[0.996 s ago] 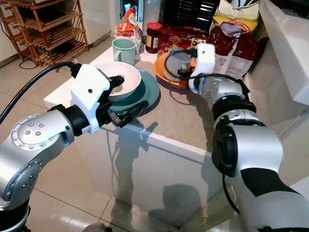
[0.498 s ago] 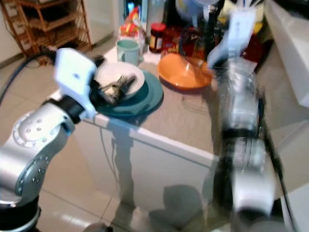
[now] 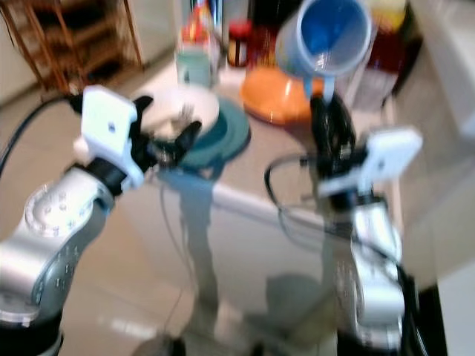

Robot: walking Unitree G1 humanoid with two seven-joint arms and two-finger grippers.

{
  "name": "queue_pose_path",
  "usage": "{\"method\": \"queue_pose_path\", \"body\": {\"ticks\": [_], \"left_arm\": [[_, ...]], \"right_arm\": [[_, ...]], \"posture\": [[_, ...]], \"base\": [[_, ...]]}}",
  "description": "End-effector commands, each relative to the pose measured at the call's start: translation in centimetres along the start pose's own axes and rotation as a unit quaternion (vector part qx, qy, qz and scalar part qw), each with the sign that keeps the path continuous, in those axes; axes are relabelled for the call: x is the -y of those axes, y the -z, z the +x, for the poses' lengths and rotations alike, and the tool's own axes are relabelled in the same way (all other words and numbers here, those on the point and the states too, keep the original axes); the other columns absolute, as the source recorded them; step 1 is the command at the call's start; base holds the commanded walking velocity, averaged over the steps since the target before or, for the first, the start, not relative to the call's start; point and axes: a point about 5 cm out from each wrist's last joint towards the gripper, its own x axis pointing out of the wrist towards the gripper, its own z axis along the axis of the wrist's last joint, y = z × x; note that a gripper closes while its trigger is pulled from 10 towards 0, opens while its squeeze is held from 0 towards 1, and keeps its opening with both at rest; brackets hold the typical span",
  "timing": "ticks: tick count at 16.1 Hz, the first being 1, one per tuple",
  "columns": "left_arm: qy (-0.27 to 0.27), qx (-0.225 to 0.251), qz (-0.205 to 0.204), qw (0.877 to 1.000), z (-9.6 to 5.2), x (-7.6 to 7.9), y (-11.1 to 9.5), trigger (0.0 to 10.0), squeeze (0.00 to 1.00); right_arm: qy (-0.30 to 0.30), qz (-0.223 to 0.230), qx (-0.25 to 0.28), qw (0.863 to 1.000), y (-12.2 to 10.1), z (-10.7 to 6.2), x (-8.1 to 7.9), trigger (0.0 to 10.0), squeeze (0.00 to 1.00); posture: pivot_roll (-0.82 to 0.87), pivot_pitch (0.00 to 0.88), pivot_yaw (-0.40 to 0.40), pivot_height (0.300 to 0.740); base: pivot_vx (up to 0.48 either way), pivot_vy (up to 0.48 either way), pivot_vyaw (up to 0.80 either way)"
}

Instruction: Setting the table

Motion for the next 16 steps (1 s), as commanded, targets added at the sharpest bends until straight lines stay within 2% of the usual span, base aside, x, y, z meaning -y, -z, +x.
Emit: {"method": "queue_pose_path", "body": {"ticks": [1,2,5,6,7,9,11,13,16], "left_arm": [[0.012,0.0,0.004,1.0,-0.2,0.3,0.1,10.0,0.0],[0.012,0.002,0.004,1.0,-0.3,0.3,0.1,10.0,0.0],[0.012,0.002,0.002,1.0,-0.3,0.4,0.2,10.0,0.0],[0.01,0.002,-0.003,1.0,-0.4,0.5,0.5,10.0,0.0],[0.005,0.0,-0.015,1.0,-0.7,0.6,1.1,10.0,0.0],[-0.013,-0.023,-0.042,0.999,-1.1,0.6,3.1,10.0,0.0],[-0.03,-0.06,-0.051,0.996,-1.2,0.7,5.6,10.0,0.0],[-0.038,-0.087,-0.051,0.994,-1.3,0.6,7.4,10.0,0.0],[-0.037,-0.099,-0.049,0.993,-1.0,0.8,8.5,10.0,0.0]], "right_arm": [[-0.001,-0.005,0.003,1.0,-0.8,-0.4,-0.5,10.0,0.0],[0.009,-0.009,-0.01,1.0,-0.8,-1.2,-0.5,10.0,0.0],[0.014,-0.023,-0.026,0.999,-0.6,-2.1,-0.5,10.0,0.0],[0.047,-0.029,-0.041,0.998,-0.3,-2.7,-0.1,10.0,0.0],[0.08,-0.036,-0.059,0.994,0.2,-3.4,0.4,10.0,0.0],[0.102,-0.046,-0.097,0.989,1.1,-4.5,0.4,10.0,0.0],[0.143,-0.039,-0.164,0.975,3.1,-5.8,1.0,10.0,0.0],[0.155,-0.017,-0.193,0.969,4.0,-6.2,1.3,10.0,0.0],[0.151,-0.042,-0.224,0.962,5.1,-5.9,1.6,10.0,0.0]], "posture": [[0.08,0.026,-0.004,0.74],[0.08,0.029,-0.003,0.74],[0.07,0.032,-0.002,0.74],[0.07,0.031,-0.006,0.74],[0.07,0.031,-0.006,0.74],[0.05,0.033,-0.002,0.74],[0.03,0.038,0.009,0.74],[0.03,0.038,0.014,0.74],[0.01,0.038,0.023,0.74]], "base": [[-0.352,0.0,0.0],[-0.341,0.0,0.0],[-0.339,0.0,0.0],[0.0,0.0,0.0],[0.0,0.0,0.0],[0.0,0.0,0.0],[0.0,-0.431,0.0],[0.0,-0.48,0.0],[0.0,-0.48,0.0]]}}
